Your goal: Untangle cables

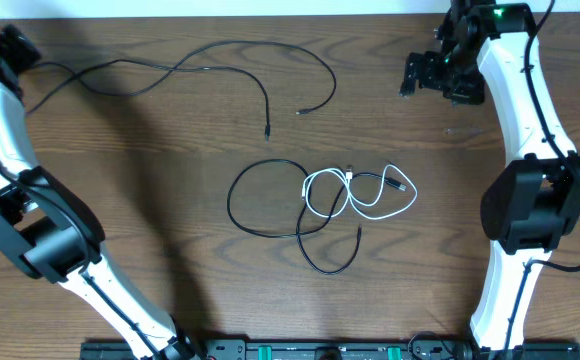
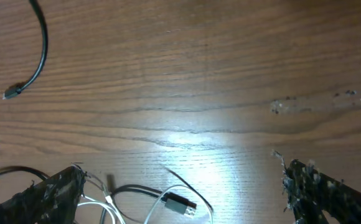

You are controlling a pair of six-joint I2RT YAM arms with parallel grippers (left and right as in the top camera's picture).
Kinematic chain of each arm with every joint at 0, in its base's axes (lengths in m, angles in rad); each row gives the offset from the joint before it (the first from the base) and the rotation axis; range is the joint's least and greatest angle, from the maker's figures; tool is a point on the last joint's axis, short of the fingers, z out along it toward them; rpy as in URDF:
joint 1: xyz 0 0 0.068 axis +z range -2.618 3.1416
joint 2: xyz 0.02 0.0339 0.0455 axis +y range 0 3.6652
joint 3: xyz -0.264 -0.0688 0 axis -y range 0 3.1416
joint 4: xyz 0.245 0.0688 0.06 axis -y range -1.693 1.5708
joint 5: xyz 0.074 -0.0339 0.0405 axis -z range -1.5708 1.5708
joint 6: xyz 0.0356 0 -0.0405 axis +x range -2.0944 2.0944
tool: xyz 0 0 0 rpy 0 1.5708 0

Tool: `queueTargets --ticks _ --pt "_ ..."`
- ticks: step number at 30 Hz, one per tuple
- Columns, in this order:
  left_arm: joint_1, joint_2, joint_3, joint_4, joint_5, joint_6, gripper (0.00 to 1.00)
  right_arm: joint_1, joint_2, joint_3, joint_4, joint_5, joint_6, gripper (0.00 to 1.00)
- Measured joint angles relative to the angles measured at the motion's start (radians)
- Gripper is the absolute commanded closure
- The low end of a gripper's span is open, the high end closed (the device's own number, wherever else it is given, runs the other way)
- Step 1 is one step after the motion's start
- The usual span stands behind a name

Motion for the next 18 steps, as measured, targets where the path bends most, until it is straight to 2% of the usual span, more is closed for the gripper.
queueTargets --ticks 10,11,14,15,16,18 --pt "-0.174 0.0 0.0 -0.359 0.23 -0.081 0.0 0.064 0.0 0.0 0.003 -0.001 -0.026 0.01" --pt "-0.195 0.0 -0.001 -0.384 0.249 -0.095 0.09 0.071 0.0 0.0 0.003 -0.001 -0.027 0.01" --pt "-0.269 0.0 -0.014 -0.456 0.29 -0.144 0.51 0.09 0.0 0.0 0.014 -0.002 -0.028 0.01" --pt "-0.287 0.0 -0.022 -0.468 0.296 -0.156 0.68 0.097 0.0 0.0 0.017 -0.001 -0.028 0.01" --pt "-0.316 0.0 -0.036 -0.479 0.304 -0.164 0.92 0.103 0.0 0.0 0.02 -0.002 -0.028 0.01" --pt "-0.375 0.002 -0.062 -0.484 0.307 -0.181 0.93 0.114 0.0 0.0 0.023 -0.002 -0.028 0.01"
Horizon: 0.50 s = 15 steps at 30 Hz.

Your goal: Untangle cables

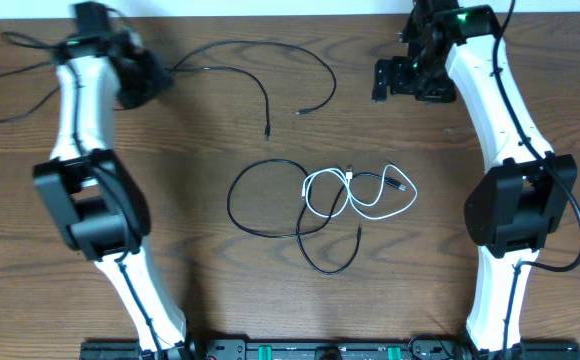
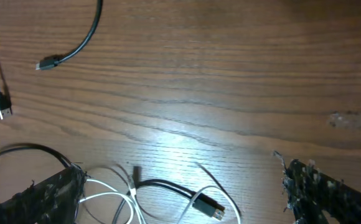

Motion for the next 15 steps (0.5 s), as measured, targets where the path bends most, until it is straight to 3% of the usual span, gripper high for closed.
queueTargets --ticks 9,15 --pt "-0.25 0.062 -0.041 0.072 -0.002 -0.041 0.93 0.027 0.0 0.0 0.003 -0.005 0.0 0.01" --pt "-0.352 0.11 -0.043 0.061 -0.139 -0.115 0.93 0.046 0.0 0.0 0.002 -0.011 0.0 0.01"
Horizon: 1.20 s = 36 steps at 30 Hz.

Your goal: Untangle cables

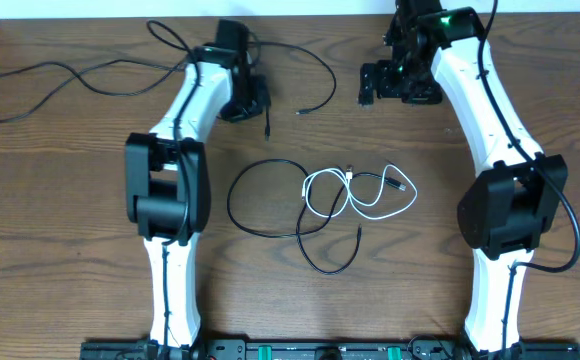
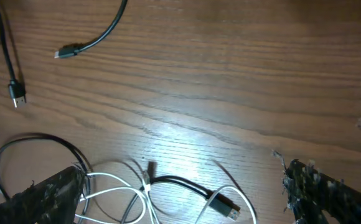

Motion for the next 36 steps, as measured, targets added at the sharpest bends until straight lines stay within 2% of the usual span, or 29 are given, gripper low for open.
queueTargets --ticks 6,13,27,31,36 --pt "0.006 0.0 -0.009 0.026 -0.081 -0.053 0.93 0.001 0.0 0.0 -0.002 -0.004 0.0 0.01" --pt "-0.005 0.0 -0.065 0.068 -0.05 -0.107 0.93 0.001 0.0 0.0 -0.008 -0.007 0.0 0.01" --pt "-0.058 0.021 -0.066 0.138 -0.036 -0.204 0.93 0.001 0.0 0.0 -0.03 -0.007 -0.01 0.01" --pt "-0.067 0.037 -0.067 0.251 0.019 -0.233 0.93 0.001 0.0 0.0 -0.034 -0.007 -0.014 0.01" --pt "-0.07 0.065 -0.079 0.531 0.131 -0.28 0.92 0.001 0.0 0.0 -0.046 -0.007 -0.015 0.01"
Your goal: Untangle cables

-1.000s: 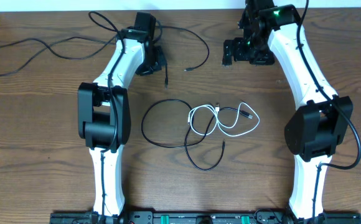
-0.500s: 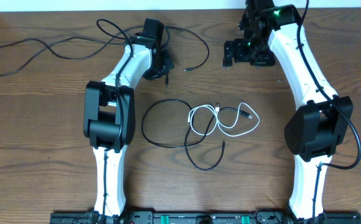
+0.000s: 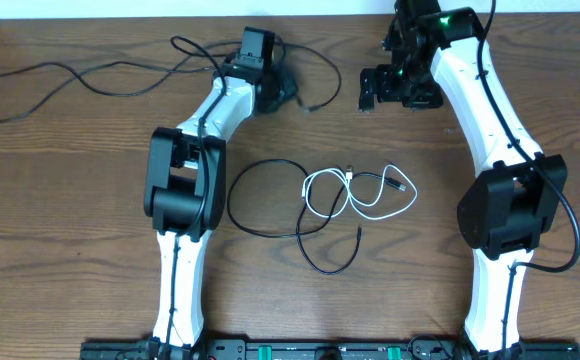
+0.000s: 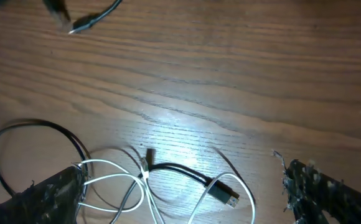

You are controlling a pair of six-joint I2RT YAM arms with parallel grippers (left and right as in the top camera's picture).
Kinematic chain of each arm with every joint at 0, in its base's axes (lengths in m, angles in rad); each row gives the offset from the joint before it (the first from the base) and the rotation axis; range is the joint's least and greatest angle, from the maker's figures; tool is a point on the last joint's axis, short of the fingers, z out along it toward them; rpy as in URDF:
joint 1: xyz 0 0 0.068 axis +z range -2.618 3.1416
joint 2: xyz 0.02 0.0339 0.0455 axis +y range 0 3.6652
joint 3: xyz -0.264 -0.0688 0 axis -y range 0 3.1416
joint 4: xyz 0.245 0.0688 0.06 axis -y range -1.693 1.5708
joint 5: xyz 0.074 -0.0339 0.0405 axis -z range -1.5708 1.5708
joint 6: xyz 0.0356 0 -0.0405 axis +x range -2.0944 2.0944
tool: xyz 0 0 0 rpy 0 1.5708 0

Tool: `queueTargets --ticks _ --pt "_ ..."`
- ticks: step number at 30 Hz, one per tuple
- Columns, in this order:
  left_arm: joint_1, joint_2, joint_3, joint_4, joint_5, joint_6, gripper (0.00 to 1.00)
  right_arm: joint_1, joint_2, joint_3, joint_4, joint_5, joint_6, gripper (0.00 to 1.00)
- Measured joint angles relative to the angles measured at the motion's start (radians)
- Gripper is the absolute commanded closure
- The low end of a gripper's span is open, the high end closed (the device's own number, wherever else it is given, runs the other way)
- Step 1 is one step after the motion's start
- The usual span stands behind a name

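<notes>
In the middle of the table a white cable (image 3: 411, 201) (image 4: 106, 162) is tangled with a black cable (image 3: 232, 200) (image 4: 37, 124) whose USB plug (image 3: 398, 186) (image 4: 221, 191) lies inside the white loops. A long black cable (image 3: 90, 75) runs along the far left. My left gripper (image 3: 275, 90) sits on it near its plug end (image 3: 315, 105) (image 4: 81, 26); its fingers are hidden. My right gripper (image 3: 385, 88) (image 4: 180, 202) hangs open, high above the tangle, holding nothing.
The wooden table (image 3: 90, 250) carries only the cables. The left arm stretches from the front edge up the table's left-centre, beside the tangle. The long cable's slack trails to the far left edge. A pale smear marks the wood at right.
My left gripper has shifted right along the far edge, onto the long cable's ends. One plug, formerly lying nearer the tangle, is now up beside the other. The right gripper barely moved.
At first the left arm was at the far left edge and the right gripper at the far right. The left arm then stood further right at each moment, reaching the long cable's ends. The right gripper drifted left, staying open. The central tangle has not changed.
</notes>
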Motion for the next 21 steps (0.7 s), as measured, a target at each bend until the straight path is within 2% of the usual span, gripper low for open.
queueTargets --ticks 4,7,10,13,14,15,17,18,19,21 --pt "0.0 0.002 0.0 0.175 0.038 -0.027 0.92 0.0 0.0 0.0 -0.006 0.0 -0.003 0.01" --pt "0.001 0.002 0.0 0.219 0.053 -0.035 0.92 0.0 0.0 0.0 -0.018 0.0 -0.011 0.01" --pt "0.014 0.001 0.002 0.183 0.066 -0.035 0.92 0.0 0.0 0.0 -0.023 0.0 -0.015 0.01" --pt "0.047 -0.016 0.003 0.043 0.075 -0.022 0.92 0.0 0.0 0.0 -0.024 0.0 -0.015 0.01" --pt "0.06 -0.034 -0.002 -0.025 0.077 -0.008 0.83 0.0 0.0 0.0 -0.024 0.0 -0.015 0.01" --pt "0.074 -0.058 -0.002 -0.109 0.077 0.012 0.71 0.0 0.0 0.0 -0.025 0.0 -0.015 0.01" --pt "0.102 -0.13 -0.005 -0.278 0.079 0.061 0.37 0.0 0.0 0.0 -0.025 0.0 -0.016 0.01" --pt "0.116 -0.176 -0.005 -0.37 0.074 0.088 0.25 0.0 0.0 0.0 -0.025 -0.001 -0.016 0.01" --pt "0.129 -0.223 -0.006 -0.454 0.07 0.114 0.18 0.0 0.0 0.0 -0.024 -0.001 -0.016 0.01" --pt "0.153 -0.328 -0.003 -0.62 0.047 0.156 0.11 0.0 0.0 0.0 -0.024 -0.01 -0.016 0.01"
